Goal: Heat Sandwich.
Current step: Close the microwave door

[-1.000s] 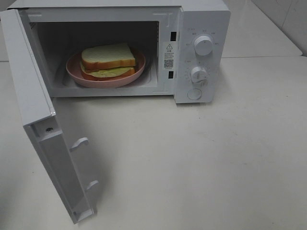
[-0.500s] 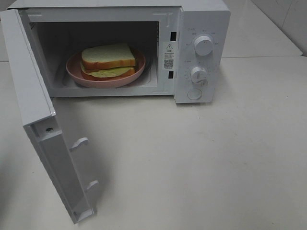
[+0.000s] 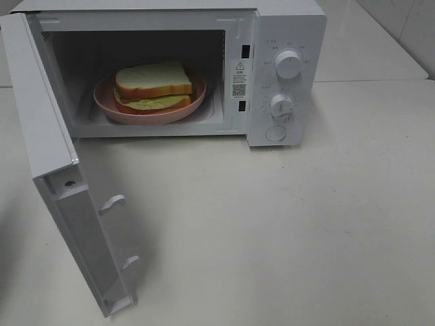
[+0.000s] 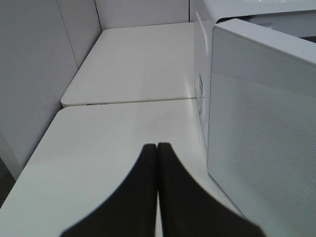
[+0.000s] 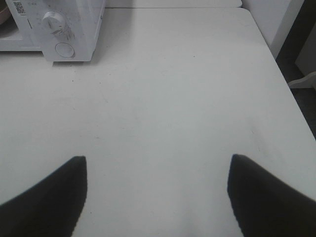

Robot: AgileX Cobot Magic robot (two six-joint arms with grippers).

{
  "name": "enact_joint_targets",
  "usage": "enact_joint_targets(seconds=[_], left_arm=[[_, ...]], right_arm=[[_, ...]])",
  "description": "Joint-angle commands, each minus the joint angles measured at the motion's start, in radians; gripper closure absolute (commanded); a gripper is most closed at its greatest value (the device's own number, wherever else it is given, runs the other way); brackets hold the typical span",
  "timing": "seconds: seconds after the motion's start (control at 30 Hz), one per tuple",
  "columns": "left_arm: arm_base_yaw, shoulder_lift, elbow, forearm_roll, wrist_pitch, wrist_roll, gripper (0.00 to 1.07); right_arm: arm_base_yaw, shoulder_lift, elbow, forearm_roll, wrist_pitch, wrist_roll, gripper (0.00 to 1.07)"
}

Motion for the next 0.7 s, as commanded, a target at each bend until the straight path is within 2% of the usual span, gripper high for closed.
enact_joint_targets(seconds=[0.03, 0.07, 0.1, 0.13, 0.17, 0.23, 0.27, 0.33, 0.4, 0.57, 0.7], left_arm=[[0.000, 0.074, 0.003, 0.048, -0.149, -0.042, 1.07], [0.000, 0.099, 0.003, 0.080, -0.179, -0.060, 1.07], [0.000, 0.153, 0.003, 0.178, -0.257, -0.110, 1.07], [0.000, 0.174, 0.003, 0.221, -0.286, -0.135, 1.07], [0.000, 0.174, 0.003, 0.221, -0.286, -0.135, 1.07], [0.000, 0.230, 0.002, 0.310, -0.337, -0.179, 1.07], [0.000, 0.281, 0.002, 0.353, -0.384, -0.223, 1.07], [0.000, 0.308, 0.002, 0.370, -0.404, -0.238, 1.07], [0.000, 0.380, 0.002, 0.411, -0.487, -0.286, 1.07], [0.000, 0.476, 0.002, 0.465, -0.598, -0.296, 1.07], [-0.006, 0.513, -0.009, 0.465, -0.615, -0.296, 1.07]], right_arm=[[-0.007, -0.026, 0.001, 0.004, -0.008, -0.003, 0.32], [-0.007, -0.026, 0.001, 0.004, -0.008, -0.003, 0.32], [-0.007, -0.026, 0.001, 0.004, -0.008, -0.003, 0.32], [-0.007, -0.026, 0.001, 0.004, -0.008, -0.003, 0.32], [-0.007, -0.026, 0.001, 0.004, -0.008, -0.003, 0.32], [-0.007, -0.026, 0.001, 0.004, -0.008, -0.003, 0.32], [-0.007, -0.026, 0.001, 0.004, -0.008, -0.003, 0.32], [-0.007, -0.026, 0.001, 0.004, -0.008, -0.003, 0.32], [-0.007, -0.026, 0.001, 0.004, -0.008, -0.003, 0.32], [-0.007, -0.026, 0.001, 0.004, -0.008, -0.003, 0.32], [-0.007, -0.026, 0.001, 0.004, -0.008, -0.003, 0.32]])
